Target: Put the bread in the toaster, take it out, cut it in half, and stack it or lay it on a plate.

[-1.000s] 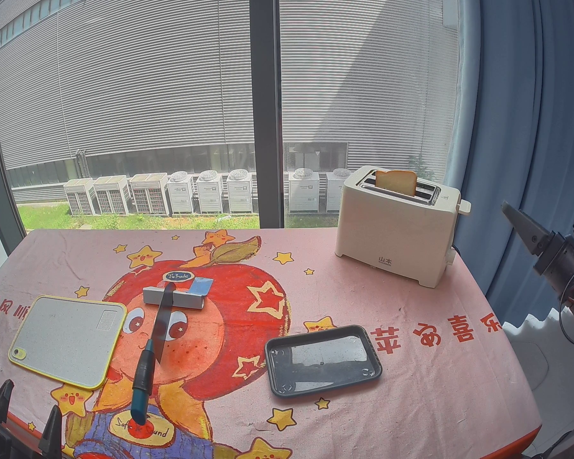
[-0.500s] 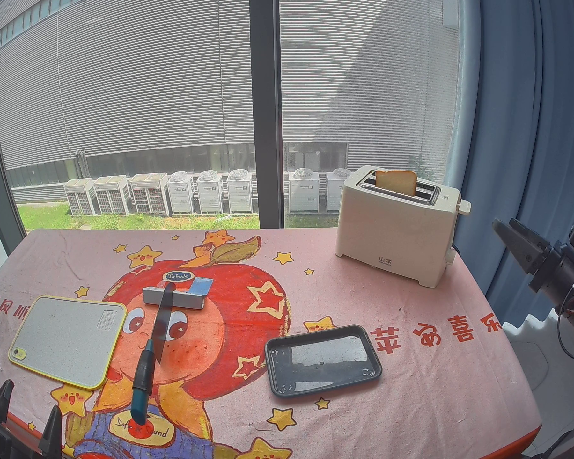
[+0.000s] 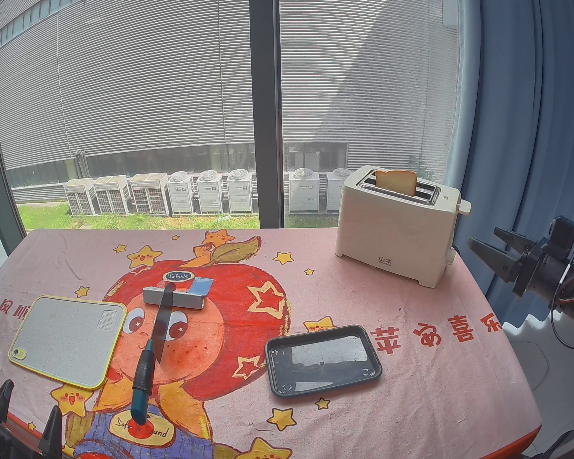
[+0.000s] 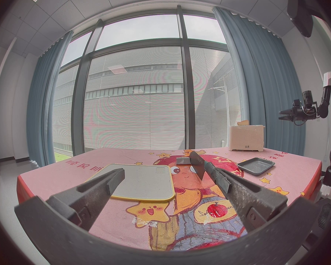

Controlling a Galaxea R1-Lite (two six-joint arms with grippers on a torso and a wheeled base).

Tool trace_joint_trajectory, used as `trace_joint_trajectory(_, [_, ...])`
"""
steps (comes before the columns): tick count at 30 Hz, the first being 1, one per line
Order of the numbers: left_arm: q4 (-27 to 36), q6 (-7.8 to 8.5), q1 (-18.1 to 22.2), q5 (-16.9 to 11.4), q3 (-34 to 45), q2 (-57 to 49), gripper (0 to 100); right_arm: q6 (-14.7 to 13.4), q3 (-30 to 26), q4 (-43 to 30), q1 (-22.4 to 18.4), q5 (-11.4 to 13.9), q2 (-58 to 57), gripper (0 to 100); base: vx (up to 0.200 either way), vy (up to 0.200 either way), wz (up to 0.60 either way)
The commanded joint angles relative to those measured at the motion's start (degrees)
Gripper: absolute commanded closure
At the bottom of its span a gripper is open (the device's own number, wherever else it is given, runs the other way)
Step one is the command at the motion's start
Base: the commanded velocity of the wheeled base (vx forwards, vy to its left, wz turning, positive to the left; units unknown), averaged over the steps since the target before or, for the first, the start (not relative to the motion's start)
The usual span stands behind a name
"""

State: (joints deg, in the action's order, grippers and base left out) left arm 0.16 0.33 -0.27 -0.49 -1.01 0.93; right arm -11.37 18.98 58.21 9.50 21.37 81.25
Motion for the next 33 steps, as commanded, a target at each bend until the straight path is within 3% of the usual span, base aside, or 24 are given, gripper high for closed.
trace_joint_trajectory(1, [0.02, 0.02, 0.00, -0.04, 1.01, -0.93, 0, 1.88, 3.78, -2.05, -0.18, -0.01, -2.06, 0, 0.000, 0.000, 0.00])
trace_joint_trajectory(6, [0.02, 0.02, 0.00, -0.04, 1.01, -0.93, 0, 2.50, 9.41, -3.19, -0.62, -0.10, -0.30, 0, 0.000, 0.000, 0.00])
trace_joint_trajectory(12, [0.02, 0.02, 0.00, -0.04, 1.01, -0.93, 0, 5.84, 19.60, -15.58, -1.94, -0.72, 2.42, 0, 0.000, 0.000, 0.00])
trace_joint_trajectory(17, [0.02, 0.02, 0.00, -0.04, 1.01, -0.93, 0, 9.09, 21.80, -21.30, -1.59, -0.72, 2.33, 0, 0.000, 0.000, 0.00])
trace_joint_trajectory(23, [0.02, 0.02, 0.00, -0.04, 1.01, -0.93, 0, 11.02, 22.94, -21.47, -3.61, -0.10, 4.88, 0, 0.000, 0.000, 0.00])
trace_joint_trajectory(27, [0.02, 0.02, 0.00, -0.04, 1.01, -0.93, 0, 14.01, 23.73, -21.47, -3.78, -0.01, 7.61, 0, 0.000, 0.000, 0.00])
trace_joint_trajectory(33, [0.02, 0.02, 0.00, -0.04, 1.01, -0.93, 0, 14.36, 25.93, -21.74, -1.85, -0.10, 11.03, 0, 0.000, 0.000, 0.00])
